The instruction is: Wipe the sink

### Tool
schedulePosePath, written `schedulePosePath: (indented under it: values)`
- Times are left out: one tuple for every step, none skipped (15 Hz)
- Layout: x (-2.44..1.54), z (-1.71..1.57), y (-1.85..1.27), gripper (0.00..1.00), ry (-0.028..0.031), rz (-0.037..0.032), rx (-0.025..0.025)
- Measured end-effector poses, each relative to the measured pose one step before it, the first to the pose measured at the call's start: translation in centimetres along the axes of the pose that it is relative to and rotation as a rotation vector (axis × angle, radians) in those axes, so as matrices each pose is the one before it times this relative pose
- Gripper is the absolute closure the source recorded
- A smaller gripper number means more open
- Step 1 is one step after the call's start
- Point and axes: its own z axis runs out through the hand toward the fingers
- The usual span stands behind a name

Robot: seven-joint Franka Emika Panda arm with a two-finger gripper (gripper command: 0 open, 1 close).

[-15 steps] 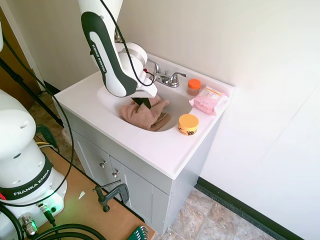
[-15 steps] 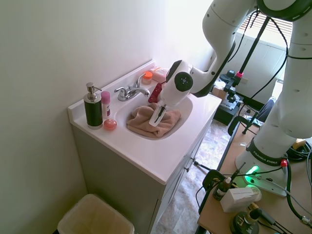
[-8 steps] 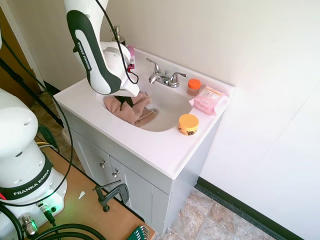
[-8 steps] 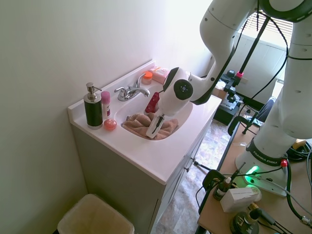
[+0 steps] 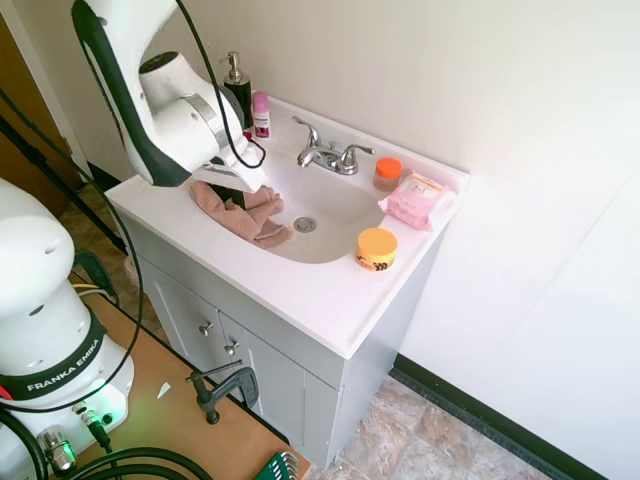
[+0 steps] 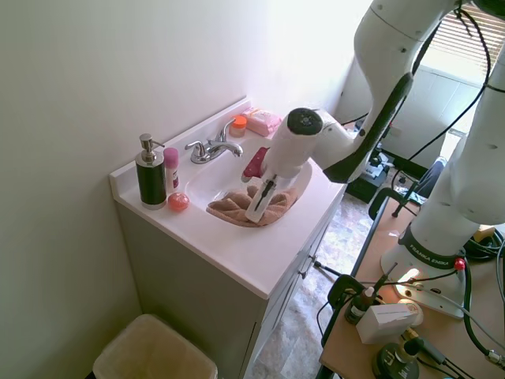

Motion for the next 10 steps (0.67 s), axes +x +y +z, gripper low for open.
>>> schedulePosePath:
  values:
    - [-0.204, -0.741, 0.124, 1.00, -0.01336, -0.00111, 0.00312]
    - [-0.142, -0.656, -0.210, 1.00, -0.00806, -0.00437, 0.00651]
    - [-0.257, -0.263, -0.713, 1.00, -0.00973, -0.00307, 0.00401]
    - [-0.244, -0.160, -0.798, 1.00, -0.01023, -0.00041, 0.00095]
    - [-0.091, -0.197, -0.837, 1.00, -0.00890, -0.00240, -0.00202]
    - [-0.118, -0.369, -0.454, 1.00, -0.01125, 0.00013, -0.00081]
    - [0.050, -0.612, -0.223, 1.00, -0.00893, -0.00152, 0.00555]
    - [0.001, -0.486, -0.655, 1.00, -0.01196, -0.00310, -0.00085]
    - [0.012, -0.722, -0.447, 1.00, -0.01184, -0.00144, -0.00373]
    - [-0.021, -0.817, -0.299, 1.00, -0.01407, -0.00180, -0.00044]
